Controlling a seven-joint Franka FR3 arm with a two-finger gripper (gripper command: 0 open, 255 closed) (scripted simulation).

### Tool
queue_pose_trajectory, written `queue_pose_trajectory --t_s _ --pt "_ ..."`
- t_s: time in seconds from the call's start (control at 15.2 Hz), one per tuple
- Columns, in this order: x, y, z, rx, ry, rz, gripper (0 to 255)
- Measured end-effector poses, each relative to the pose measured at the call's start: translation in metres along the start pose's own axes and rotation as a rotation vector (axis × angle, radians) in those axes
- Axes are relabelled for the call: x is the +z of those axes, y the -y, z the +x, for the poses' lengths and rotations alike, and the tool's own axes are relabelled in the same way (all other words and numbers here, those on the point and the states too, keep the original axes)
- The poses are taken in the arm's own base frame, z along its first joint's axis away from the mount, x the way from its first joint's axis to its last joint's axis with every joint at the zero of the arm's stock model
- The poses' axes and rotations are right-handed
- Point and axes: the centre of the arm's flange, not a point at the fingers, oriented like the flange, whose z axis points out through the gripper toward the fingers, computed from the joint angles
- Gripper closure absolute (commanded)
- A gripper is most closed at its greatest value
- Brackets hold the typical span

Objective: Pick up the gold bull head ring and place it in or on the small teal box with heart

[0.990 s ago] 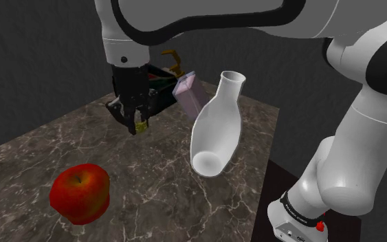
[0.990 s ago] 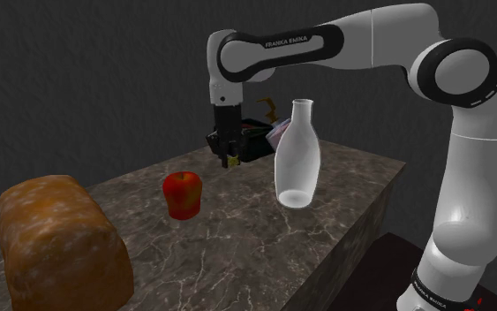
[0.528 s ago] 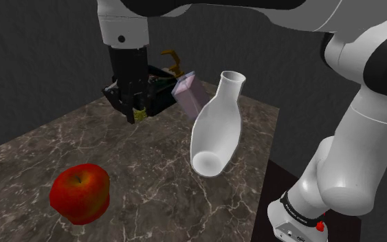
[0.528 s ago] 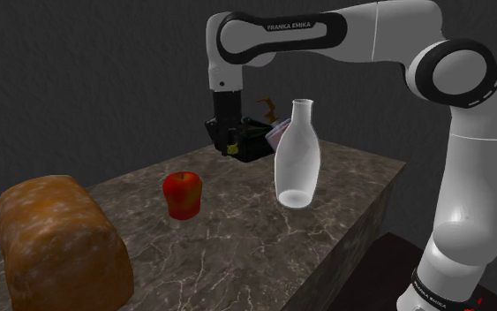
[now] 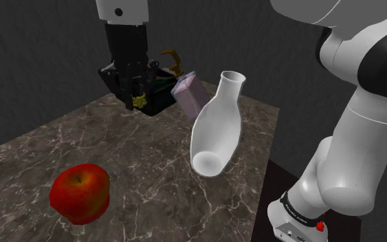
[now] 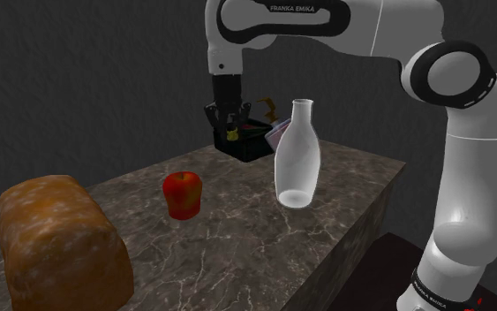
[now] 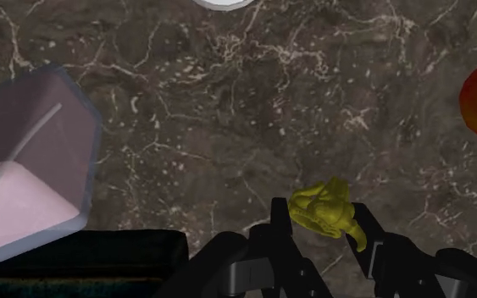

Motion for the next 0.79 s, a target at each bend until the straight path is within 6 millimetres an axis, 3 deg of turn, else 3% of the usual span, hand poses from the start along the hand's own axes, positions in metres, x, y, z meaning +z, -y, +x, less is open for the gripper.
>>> queue_pose_trajectory --t_s 0.59,0.79 --pt "-0.045 0.004 -0.007 0.0 0.0 0.0 255" --pt "-0.052 -0.02 0.006 0.001 0.0 0.0 255"
